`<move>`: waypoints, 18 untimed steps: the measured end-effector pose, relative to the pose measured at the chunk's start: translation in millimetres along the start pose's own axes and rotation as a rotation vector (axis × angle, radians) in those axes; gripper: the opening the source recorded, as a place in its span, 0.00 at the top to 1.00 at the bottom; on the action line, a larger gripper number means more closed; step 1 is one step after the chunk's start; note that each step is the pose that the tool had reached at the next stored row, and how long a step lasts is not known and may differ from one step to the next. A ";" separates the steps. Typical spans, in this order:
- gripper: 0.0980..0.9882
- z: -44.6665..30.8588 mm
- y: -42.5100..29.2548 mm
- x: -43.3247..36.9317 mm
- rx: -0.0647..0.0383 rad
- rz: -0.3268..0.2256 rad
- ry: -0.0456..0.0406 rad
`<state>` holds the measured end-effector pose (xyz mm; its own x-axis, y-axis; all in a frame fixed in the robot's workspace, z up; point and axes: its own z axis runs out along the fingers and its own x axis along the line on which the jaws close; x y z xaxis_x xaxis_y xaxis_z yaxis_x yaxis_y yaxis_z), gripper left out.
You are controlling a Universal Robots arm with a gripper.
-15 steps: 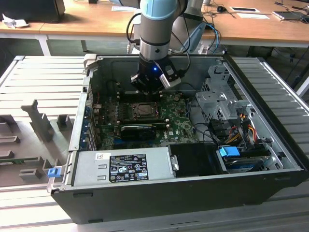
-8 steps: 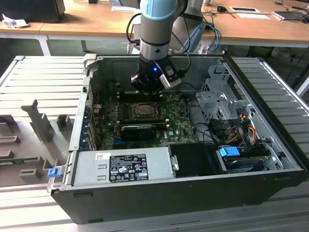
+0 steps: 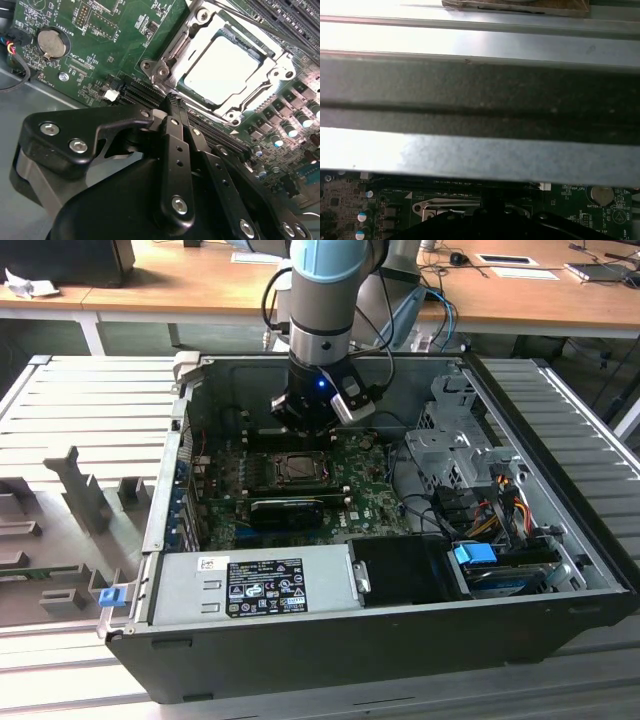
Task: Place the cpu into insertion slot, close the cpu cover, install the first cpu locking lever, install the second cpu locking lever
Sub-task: 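Install the second cpu locking lever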
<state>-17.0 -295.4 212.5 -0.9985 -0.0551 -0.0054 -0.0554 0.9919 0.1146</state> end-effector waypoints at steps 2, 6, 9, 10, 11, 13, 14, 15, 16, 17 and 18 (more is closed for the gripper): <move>0.99 -0.1 -0.4 0.0 0.000 0.000 0.0001; 0.99 -0.6 -5.3 0.2 0.000 0.000 -0.0001; 0.99 -0.7 -5.8 0.3 0.000 0.000 0.0001; 0.99 -1.0 -5.9 0.3 0.000 0.000 0.0001; 0.99 -1.9 -5.8 0.3 0.000 0.000 0.0001; 0.99 -5.5 -5.4 0.2 0.000 0.000 0.0001; 0.99 -8.1 -5.2 0.2 0.000 0.000 -0.0001; 0.99 -8.3 -6.4 0.3 0.000 0.000 0.0001; 0.99 -8.4 -8.0 0.4 0.000 0.000 0.0001; 0.99 -8.4 -9.2 0.4 0.000 0.000 0.0001; 0.99 -8.5 -9.9 0.5 0.000 0.000 0.0001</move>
<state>-17.0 -306.2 219.8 -0.9985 -0.0551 -0.0053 -0.0554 0.9919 0.1145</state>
